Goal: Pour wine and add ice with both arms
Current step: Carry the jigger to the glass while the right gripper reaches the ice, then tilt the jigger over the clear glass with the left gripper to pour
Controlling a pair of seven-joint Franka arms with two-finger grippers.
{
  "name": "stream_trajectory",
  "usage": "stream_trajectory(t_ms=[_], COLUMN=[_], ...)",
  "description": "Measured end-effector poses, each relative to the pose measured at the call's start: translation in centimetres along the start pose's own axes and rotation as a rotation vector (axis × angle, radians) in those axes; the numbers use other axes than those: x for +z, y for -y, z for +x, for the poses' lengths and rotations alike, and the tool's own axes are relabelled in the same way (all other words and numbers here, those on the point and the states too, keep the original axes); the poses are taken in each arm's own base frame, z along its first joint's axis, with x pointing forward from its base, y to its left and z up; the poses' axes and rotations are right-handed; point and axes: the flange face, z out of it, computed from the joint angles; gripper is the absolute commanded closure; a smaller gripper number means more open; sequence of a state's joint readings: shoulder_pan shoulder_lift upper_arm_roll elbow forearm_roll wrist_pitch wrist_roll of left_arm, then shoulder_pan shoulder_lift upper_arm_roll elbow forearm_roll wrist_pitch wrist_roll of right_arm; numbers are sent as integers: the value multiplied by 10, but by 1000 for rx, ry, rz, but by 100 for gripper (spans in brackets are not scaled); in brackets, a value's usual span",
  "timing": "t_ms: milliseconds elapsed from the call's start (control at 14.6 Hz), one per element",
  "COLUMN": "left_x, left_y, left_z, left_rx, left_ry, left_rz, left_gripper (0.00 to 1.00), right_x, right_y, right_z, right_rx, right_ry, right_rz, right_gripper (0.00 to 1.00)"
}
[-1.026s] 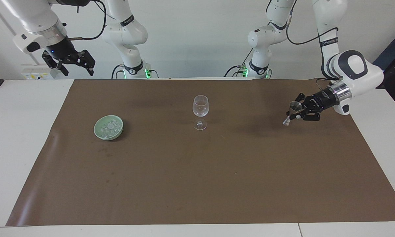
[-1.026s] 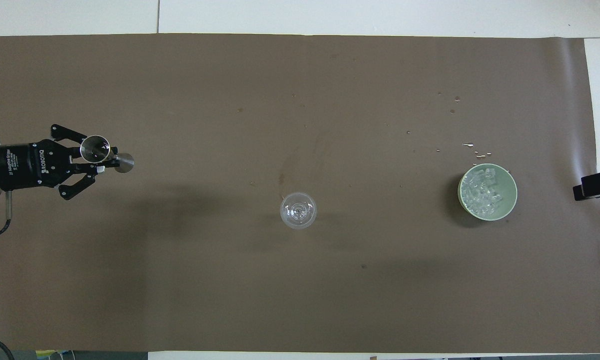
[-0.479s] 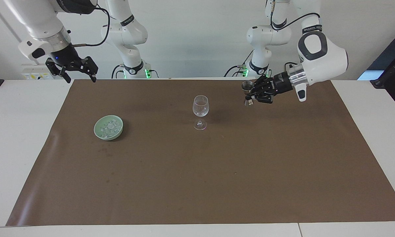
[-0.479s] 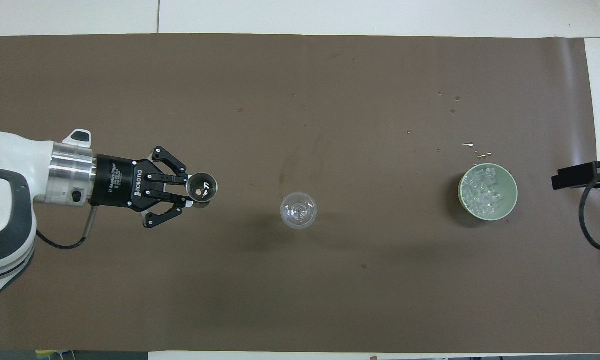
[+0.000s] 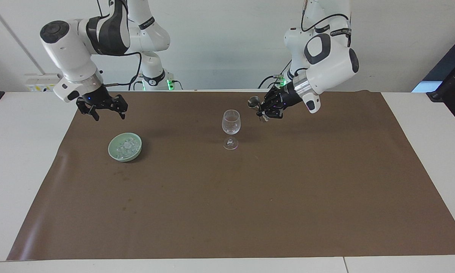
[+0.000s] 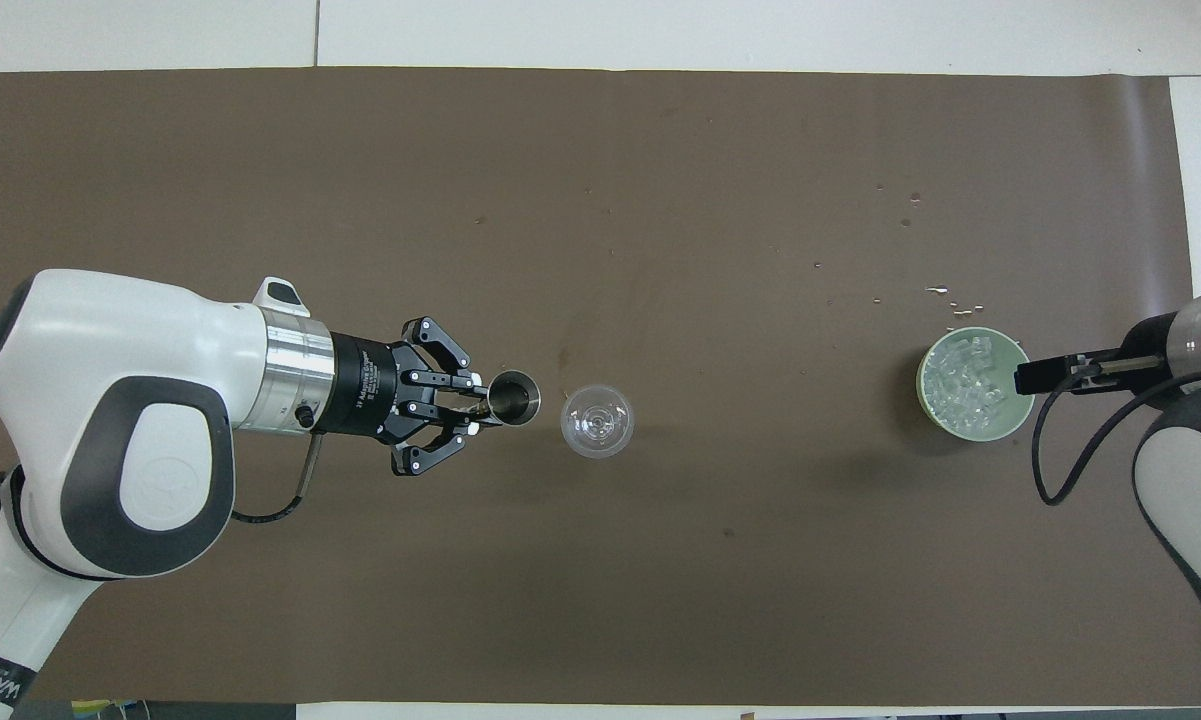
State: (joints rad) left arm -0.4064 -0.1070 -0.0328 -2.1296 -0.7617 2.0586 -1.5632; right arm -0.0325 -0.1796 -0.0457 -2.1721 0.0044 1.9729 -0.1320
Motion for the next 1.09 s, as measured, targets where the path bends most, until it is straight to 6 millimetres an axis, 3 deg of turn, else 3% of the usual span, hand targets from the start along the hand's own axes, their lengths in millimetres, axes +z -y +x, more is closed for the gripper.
stream_trajectory(t_ms=[205,479,821,1094], left_x=[14,25,36,46], left_y=[4,8,16,19], left_z=[-12,-27,-53,-71], left_rx=[10,23,71,131], left_ry=[-88,-202,-352,-454], left_rz=[-20,-51,-91,-121], left_gripper=[100,100,100,100], right_x=[47,80,112,133], right_y=[-1,-6,-8,-6], right_z=[3,13,18,10], right_rx=[0,9,42,71], right_ry=[8,8,11,24], right_rz=[-1,-4,-4,5], right_gripper=[16,34,37,42])
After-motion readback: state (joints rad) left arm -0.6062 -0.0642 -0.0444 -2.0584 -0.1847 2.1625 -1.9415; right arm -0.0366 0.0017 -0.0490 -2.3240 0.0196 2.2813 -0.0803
